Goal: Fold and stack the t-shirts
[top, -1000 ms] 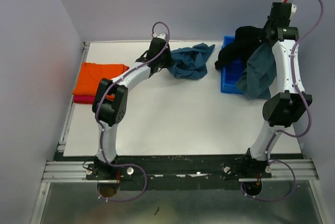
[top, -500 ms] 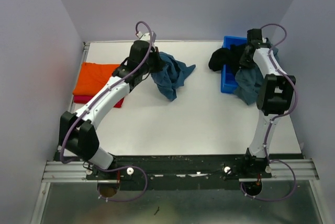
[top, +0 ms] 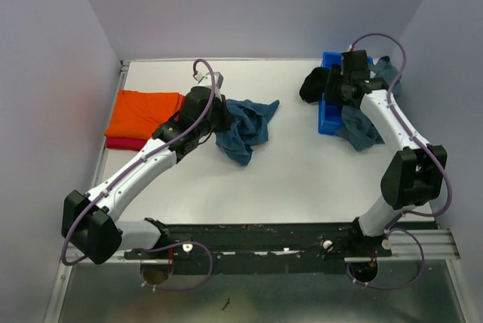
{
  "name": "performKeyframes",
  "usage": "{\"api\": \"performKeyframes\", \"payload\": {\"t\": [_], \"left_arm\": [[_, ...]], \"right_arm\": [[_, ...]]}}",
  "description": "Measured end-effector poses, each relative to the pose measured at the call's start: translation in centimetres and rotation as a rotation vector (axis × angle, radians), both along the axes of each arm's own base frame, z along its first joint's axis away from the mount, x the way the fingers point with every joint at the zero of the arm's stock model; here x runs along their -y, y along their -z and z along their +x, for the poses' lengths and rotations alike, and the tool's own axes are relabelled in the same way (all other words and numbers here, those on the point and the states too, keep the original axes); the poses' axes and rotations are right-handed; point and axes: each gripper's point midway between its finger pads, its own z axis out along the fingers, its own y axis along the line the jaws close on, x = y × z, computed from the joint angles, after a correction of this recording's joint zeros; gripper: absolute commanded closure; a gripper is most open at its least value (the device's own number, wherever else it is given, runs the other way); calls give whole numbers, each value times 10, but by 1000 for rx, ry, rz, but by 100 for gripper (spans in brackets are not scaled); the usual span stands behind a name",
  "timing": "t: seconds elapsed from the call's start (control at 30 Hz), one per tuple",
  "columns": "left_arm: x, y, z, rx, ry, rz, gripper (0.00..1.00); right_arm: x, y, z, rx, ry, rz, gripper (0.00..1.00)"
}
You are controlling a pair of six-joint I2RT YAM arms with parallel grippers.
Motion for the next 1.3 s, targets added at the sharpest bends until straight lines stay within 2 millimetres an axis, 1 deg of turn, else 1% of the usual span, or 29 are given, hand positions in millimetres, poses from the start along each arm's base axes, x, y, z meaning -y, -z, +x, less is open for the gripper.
{"api": "performKeyframes", "payload": {"t": [0.07, 0.13, 0.2, 0.27, 0.4, 0.53, 0.6, 0.63, 0.73, 0.8, 0.9, 0.97, 1.0, 1.03, 1.07, 1.1, 1.13, 1.2, 1.23, 1.27, 1.3], "left_arm": [[-4, -3, -3, 11, -14, 2, 100], [-8, -9, -7, 24, -23, 1, 100], [-10, -15, -11, 35, -25, -2, 100], [-13, -19, -13, 42, -30, -4, 100], [-15, -20, -15, 43, -38, 0, 100], [-15, -20, -15, 42, -37, 0, 100], [-15, -19, -15, 42, -36, 0, 100], [-15, -19, -15, 41, -36, 1, 100], [-14, -17, -17, 37, -31, 3, 100], [-14, -14, -18, 32, -29, 7, 100], [-13, -11, -18, 25, -27, 12, 100], [-13, -8, -17, 20, -26, 16, 100], [-12, -7, -17, 17, -25, 18, 100], [-11, -6, -17, 14, -24, 20, 100], [-11, -5, -18, 13, -22, 21, 100], [-10, -5, -18, 12, -21, 21, 100], [-10, -5, -19, 12, -18, 21, 100], [-8, -5, -20, 11, -11, 22, 100], [-7, -5, -21, 11, -7, 22, 100], [-5, -5, -23, 10, -1, 23, 100], [-3, -4, -24, 10, 5, 23, 100]], "right_arm": [[-25, 1, -9, 2, -70, -2, 31], [-50, 8, -17, -13, -140, 11, 32], [-65, 19, -24, -39, -184, 26, 33], [-73, 30, -28, -69, -206, 44, 34], [-79, 55, -22, -124, -211, 58, 34], [-77, 88, 0, -199, -179, 43, 35], [-71, 103, 12, -226, -153, 46, 35], [-64, 110, 16, -239, -135, 46, 35], [-29, 123, 23, -279, -55, 47, 35], [-4, 124, 33, -284, 3, 42, 35], [23, 118, 60, -264, 63, 33, 35], [34, 112, 78, -243, 86, 25, 35], [35, 109, 84, -228, 89, 25, 34], [35, 108, 84, -226, 87, 26, 34], [33, 106, 80, -222, 84, 28, 33], [31, 106, 73, -221, 78, 30, 32], [28, 106, 59, -230, 72, 33, 30], [25, 105, 25, -248, 67, 40, 30], [23, 102, 11, -252, 67, 42, 30], [21, 97, -8, -248, 67, 50, 30], [20, 92, -19, -236, 71, 54, 30]]}}
